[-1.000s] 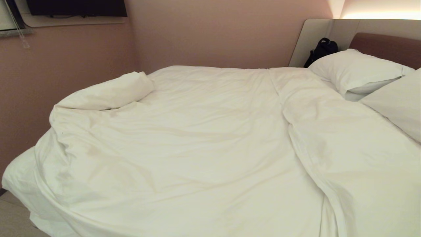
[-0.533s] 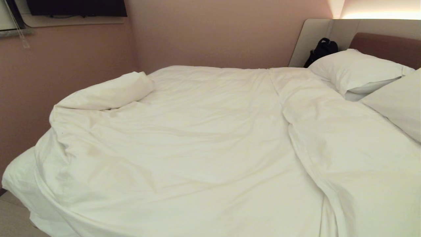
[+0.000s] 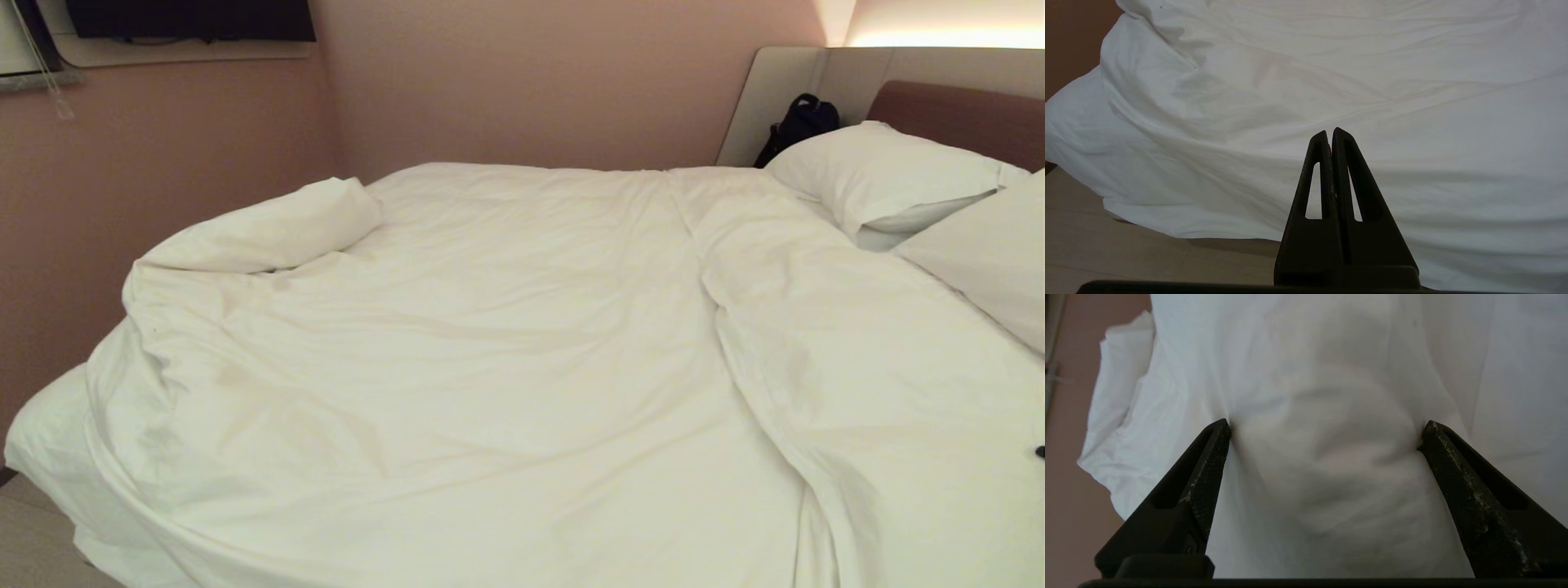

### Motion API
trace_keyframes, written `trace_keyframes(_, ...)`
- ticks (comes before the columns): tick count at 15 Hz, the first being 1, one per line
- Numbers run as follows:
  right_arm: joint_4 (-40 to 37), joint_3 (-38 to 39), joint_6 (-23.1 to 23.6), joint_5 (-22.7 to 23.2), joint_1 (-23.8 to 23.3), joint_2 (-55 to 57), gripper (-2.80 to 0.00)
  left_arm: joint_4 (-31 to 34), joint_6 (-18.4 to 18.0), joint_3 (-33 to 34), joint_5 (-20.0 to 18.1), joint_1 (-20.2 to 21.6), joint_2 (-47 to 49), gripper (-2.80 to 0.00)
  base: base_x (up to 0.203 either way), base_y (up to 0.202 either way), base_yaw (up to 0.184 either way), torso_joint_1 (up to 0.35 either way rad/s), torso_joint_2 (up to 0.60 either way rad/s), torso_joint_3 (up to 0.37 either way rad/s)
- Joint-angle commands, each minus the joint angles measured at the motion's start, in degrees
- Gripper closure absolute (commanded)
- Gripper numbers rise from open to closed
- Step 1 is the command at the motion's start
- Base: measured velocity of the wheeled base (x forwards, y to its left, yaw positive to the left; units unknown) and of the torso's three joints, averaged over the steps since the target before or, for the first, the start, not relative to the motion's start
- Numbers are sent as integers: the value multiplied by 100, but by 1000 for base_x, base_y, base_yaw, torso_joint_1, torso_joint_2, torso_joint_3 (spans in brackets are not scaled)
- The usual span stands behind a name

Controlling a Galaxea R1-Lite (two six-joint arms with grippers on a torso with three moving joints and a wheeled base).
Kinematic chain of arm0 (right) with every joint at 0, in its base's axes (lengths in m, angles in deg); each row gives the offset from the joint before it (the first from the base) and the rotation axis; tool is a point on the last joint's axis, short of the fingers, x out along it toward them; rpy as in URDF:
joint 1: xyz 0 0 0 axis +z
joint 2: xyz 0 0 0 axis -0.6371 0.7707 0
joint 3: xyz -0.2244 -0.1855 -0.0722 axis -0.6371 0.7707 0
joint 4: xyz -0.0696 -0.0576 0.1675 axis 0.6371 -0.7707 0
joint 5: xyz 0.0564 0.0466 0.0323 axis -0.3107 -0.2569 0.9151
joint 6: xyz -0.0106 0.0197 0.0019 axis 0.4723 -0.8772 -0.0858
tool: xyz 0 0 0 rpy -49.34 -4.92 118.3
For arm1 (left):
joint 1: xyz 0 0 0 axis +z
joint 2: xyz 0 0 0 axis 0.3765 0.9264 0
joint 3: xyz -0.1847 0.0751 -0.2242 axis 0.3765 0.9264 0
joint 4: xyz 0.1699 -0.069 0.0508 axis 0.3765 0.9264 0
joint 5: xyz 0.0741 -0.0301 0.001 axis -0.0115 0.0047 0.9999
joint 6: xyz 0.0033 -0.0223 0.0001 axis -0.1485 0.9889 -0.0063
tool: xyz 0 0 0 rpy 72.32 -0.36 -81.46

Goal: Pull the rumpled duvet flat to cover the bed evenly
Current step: Flatten the corners of the folded blanket

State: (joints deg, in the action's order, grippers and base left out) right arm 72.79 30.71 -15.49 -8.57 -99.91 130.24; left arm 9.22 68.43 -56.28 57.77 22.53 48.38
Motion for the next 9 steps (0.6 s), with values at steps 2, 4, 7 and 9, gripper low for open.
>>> trace_keyframes(2,-2,216,605,-185,155,41,-280,2,-4,-4,-1,2,-2,0,0,0,0,0,0,0)
trace_keyframes(4,-10,287,676,-199,198,32,-280,-1,-6,-3,-1,2,-2,0,0,0,0,0,0,0)
trace_keyframes(7,-19,402,689,-206,206,-42,-280,7,3,-4,-1,2,-2,0,0,0,0,0,0,0)
trace_keyframes(9,-19,508,702,-199,199,-145,0,-2,3,5,-1,2,-2,0,0,0,0,0,0,0)
